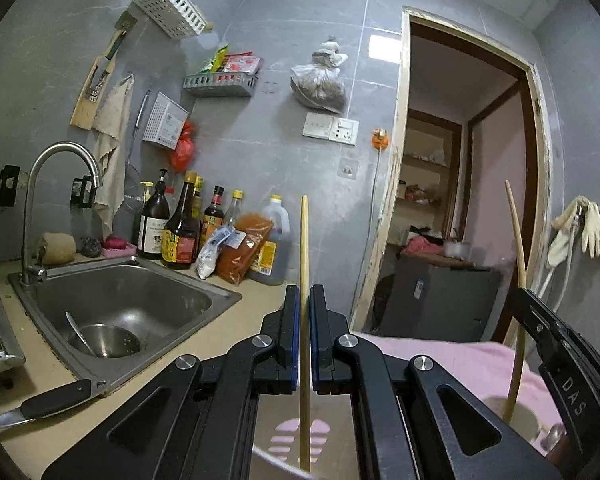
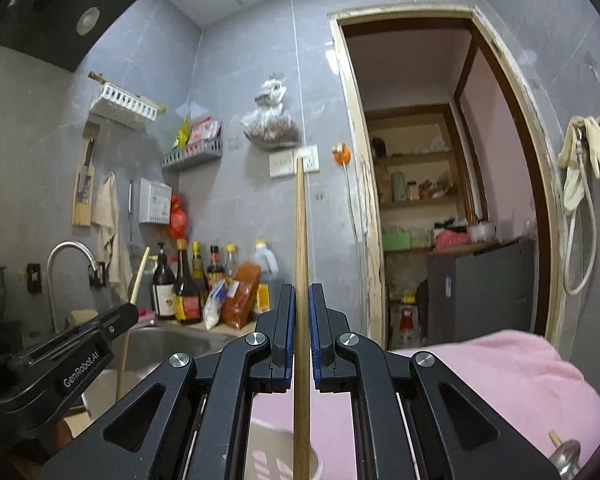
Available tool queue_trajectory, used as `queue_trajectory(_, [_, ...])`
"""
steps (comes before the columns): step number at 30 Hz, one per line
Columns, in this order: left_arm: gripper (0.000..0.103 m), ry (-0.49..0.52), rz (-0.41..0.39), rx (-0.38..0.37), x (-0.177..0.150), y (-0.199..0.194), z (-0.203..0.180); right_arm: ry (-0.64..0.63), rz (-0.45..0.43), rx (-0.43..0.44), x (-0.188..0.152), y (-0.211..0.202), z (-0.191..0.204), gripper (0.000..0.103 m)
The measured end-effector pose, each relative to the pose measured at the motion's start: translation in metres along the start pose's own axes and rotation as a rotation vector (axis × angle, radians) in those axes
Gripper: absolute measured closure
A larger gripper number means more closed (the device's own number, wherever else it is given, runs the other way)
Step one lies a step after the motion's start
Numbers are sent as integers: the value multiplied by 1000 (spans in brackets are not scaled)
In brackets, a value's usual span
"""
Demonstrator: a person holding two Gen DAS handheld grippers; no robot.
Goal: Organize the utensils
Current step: 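Lower the chopsticks into the white holder and open both tools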
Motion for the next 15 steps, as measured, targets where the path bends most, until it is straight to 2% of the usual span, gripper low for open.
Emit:
queue_trajectory(9, [99, 25, 94, -23, -22, -9, -1, -17, 68, 35, -12, -8, 4, 95])
queue_trajectory(12, [95, -3, 120, -30, -24, -13, 1, -15, 91, 45, -14, -11, 5, 87])
queue_trajectory(15, [84, -32, 126, -32, -20, -19, 2, -2, 101, 57, -12, -16, 3, 81])
Point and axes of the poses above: each gripper's, at about its wrist camera, not at the fingertips, and y roughly the way its jaws point, z to its left, x to its top, the point moved 9 cm from there along y, roughly the way its jaws point, and after that the axes turned 9 degrees about -z, right-handed, at the moved point
